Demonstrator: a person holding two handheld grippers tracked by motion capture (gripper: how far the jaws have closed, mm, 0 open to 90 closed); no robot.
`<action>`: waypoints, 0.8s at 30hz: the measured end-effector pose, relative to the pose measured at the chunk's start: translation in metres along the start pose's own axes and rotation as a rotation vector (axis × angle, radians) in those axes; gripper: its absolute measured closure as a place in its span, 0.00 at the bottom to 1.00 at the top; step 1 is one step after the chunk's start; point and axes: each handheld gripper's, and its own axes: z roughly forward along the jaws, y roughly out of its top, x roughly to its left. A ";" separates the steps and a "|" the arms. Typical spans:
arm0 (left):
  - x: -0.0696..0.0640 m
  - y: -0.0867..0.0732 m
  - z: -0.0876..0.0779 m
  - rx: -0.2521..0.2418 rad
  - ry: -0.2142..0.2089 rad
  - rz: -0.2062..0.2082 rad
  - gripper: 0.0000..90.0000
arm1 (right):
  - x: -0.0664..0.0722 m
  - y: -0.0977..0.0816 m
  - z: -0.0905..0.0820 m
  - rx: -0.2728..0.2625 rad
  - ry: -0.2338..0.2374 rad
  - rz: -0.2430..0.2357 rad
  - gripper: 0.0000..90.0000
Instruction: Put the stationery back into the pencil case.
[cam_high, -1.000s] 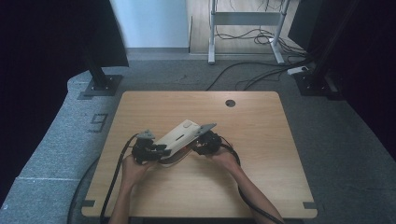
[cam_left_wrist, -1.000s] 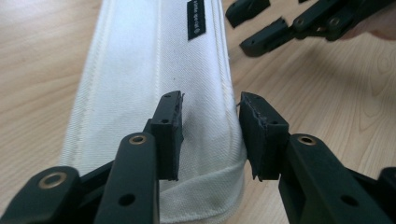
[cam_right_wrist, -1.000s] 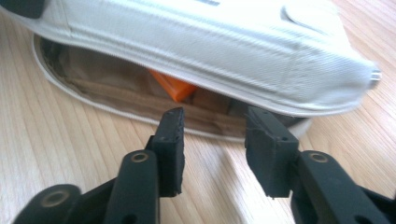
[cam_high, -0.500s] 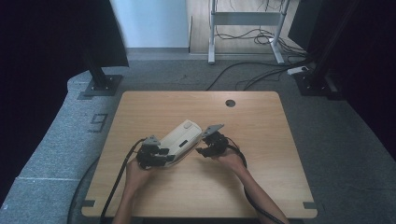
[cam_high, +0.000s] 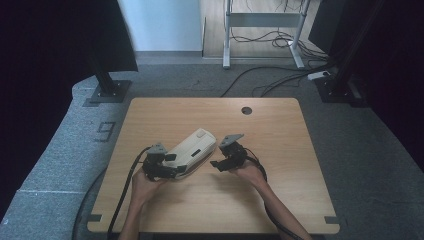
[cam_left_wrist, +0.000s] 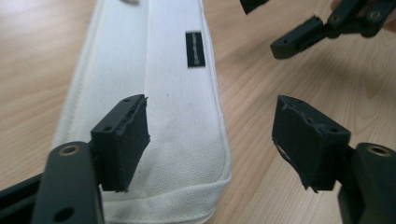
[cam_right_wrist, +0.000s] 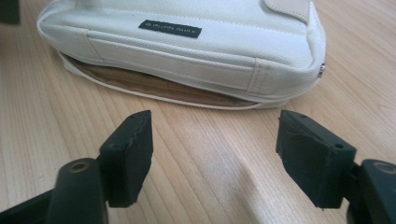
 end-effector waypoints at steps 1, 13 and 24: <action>-0.001 0.002 -0.006 -0.017 0.005 -0.002 0.29 | 0.000 0.000 -0.002 -0.003 0.000 0.001 0.27; -0.011 0.004 -0.024 -0.001 0.059 0.064 0.17 | 0.002 -0.008 -0.023 -0.040 -0.008 0.003 0.16; -0.014 0.001 -0.027 0.027 0.083 0.094 0.14 | 0.004 -0.017 -0.040 -0.034 -0.017 0.003 0.14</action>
